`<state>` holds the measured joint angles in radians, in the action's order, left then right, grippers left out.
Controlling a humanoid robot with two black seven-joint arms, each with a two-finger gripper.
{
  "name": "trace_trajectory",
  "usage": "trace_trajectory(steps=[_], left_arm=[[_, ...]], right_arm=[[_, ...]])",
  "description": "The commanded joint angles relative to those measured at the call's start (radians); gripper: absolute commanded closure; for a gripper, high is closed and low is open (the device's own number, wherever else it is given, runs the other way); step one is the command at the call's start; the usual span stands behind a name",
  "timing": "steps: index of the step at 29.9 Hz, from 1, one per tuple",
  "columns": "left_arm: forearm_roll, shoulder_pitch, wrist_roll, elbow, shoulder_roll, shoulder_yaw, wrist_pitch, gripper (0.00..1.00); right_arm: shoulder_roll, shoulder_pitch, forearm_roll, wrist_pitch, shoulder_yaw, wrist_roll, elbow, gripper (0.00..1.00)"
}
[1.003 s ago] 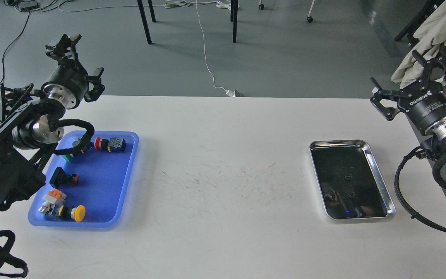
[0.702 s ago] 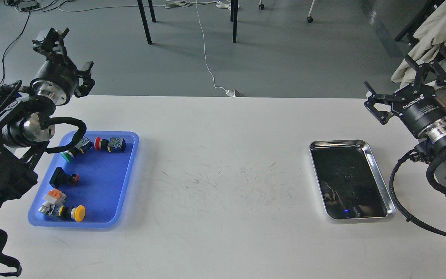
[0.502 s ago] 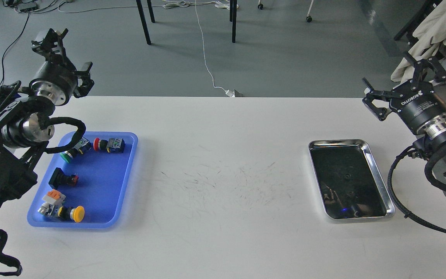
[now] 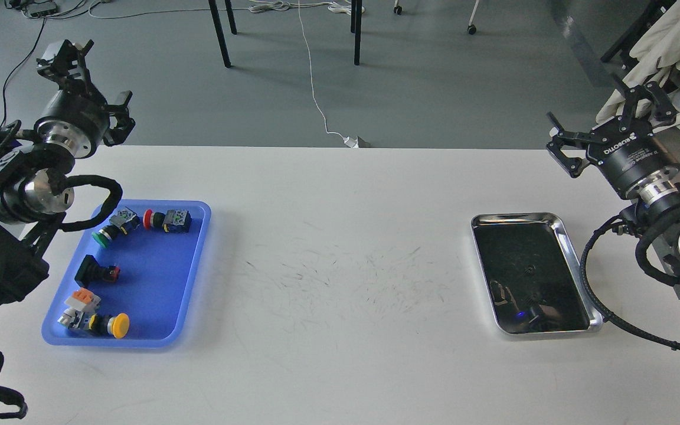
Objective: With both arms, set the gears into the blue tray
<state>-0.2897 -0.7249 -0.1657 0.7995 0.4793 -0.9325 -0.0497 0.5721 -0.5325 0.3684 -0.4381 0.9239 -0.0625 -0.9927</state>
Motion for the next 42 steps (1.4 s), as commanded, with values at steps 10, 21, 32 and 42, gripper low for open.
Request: trace_trajectory(steps=[10, 21, 32, 42], left_arm=[[-0.003, 0.009, 0.000, 0.021, 0.013, 0.015, 0.001, 0.02], [-0.008, 0.007, 0.002, 0.032, 0.044, 0.017, -0.027, 0.02], [-0.014, 0.007, -0.003, 0.055, 0.059, 0.017, -0.036, 0.02], [-0.013, 0.005, -0.014, 0.055, 0.058, 0.003, -0.033, 0.02]], right_arm=[[-0.003, -0.030, 0.001, 0.015, 0.019, 0.001, 0.045, 0.01], [0.018, -0.021, 0.000, -0.011, 0.006, 0.000, 0.016, 0.01], [0.112, -0.020, -0.124, -0.001, -0.031, 0.000, -0.127, 0.02], [0.222, -0.237, -0.932, 0.079, -0.329, 0.197, -0.365, 0.02]])
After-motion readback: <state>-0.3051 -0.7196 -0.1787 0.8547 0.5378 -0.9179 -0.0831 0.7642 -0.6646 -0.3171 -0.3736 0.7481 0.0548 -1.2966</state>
